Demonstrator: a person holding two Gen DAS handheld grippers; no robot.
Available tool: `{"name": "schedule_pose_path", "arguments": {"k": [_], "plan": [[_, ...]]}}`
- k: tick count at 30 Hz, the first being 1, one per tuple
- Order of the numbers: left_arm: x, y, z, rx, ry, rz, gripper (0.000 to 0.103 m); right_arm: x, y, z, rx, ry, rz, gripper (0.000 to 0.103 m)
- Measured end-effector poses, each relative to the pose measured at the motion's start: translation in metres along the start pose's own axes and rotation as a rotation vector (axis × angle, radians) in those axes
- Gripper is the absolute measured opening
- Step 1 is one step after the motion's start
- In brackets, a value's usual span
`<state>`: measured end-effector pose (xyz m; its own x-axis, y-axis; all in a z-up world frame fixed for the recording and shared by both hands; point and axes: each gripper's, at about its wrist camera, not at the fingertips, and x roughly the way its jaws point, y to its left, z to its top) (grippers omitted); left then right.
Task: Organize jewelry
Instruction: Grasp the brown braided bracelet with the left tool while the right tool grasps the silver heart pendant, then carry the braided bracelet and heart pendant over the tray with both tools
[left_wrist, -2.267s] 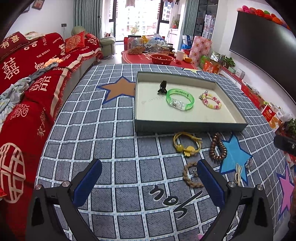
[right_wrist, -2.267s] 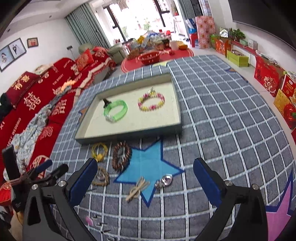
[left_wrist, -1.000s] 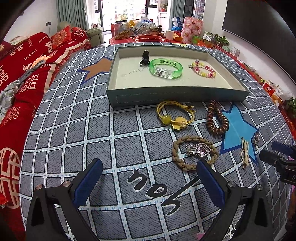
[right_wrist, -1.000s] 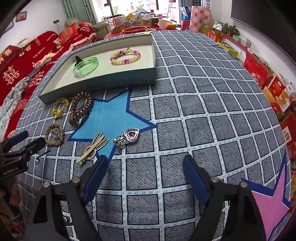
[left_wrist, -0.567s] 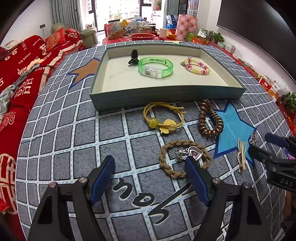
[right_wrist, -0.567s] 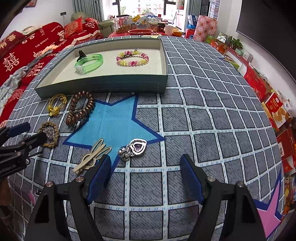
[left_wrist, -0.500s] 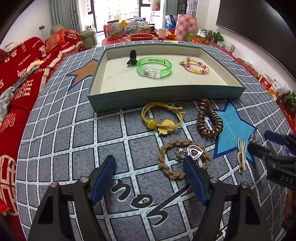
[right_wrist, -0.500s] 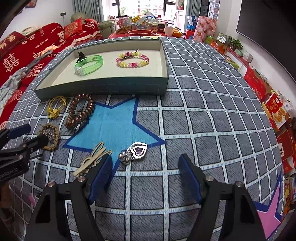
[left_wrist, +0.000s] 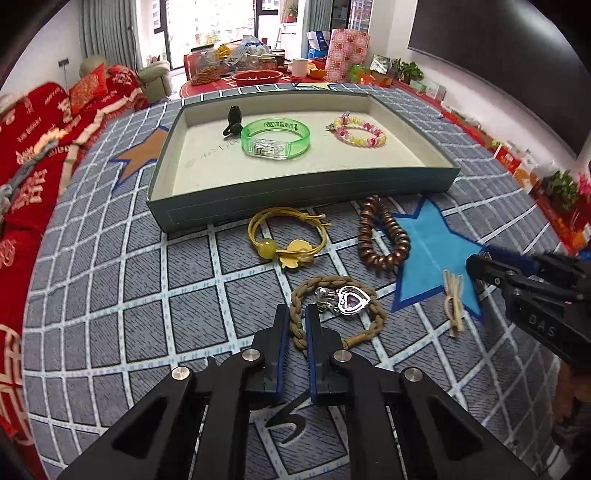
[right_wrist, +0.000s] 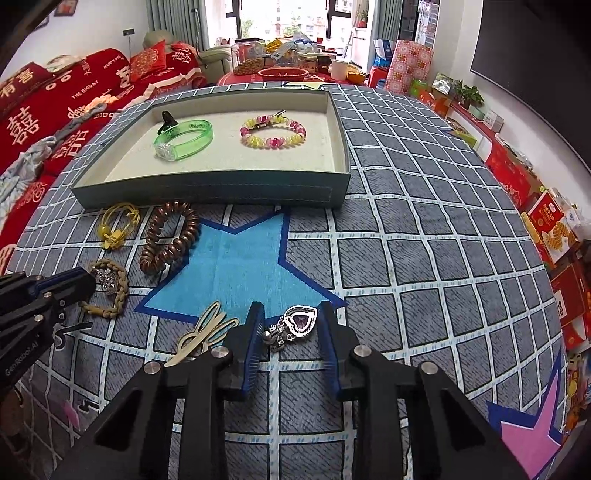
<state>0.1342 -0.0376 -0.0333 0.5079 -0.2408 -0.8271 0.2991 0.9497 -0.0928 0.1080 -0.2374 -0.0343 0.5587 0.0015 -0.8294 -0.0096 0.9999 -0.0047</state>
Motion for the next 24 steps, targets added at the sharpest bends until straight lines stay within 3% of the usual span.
{"name": "schedule_pose_path", "arguments": {"k": [5,13,24], "plan": [[-0.017,0.005,0.001,-0.038,-0.044,-0.062,0.020,0.000,-0.012,-0.005,0.045,-0.002,0.025,0.019],[-0.035,0.004,0.004,-0.047,-0.077,-0.100,0.020,-0.008,-0.027,-0.011,0.086,-0.024,0.049,0.019],[-0.064,0.008,0.016,-0.045,-0.150,-0.103,0.020,-0.040,-0.031,0.001,0.103,-0.087,0.105,0.019]]}}
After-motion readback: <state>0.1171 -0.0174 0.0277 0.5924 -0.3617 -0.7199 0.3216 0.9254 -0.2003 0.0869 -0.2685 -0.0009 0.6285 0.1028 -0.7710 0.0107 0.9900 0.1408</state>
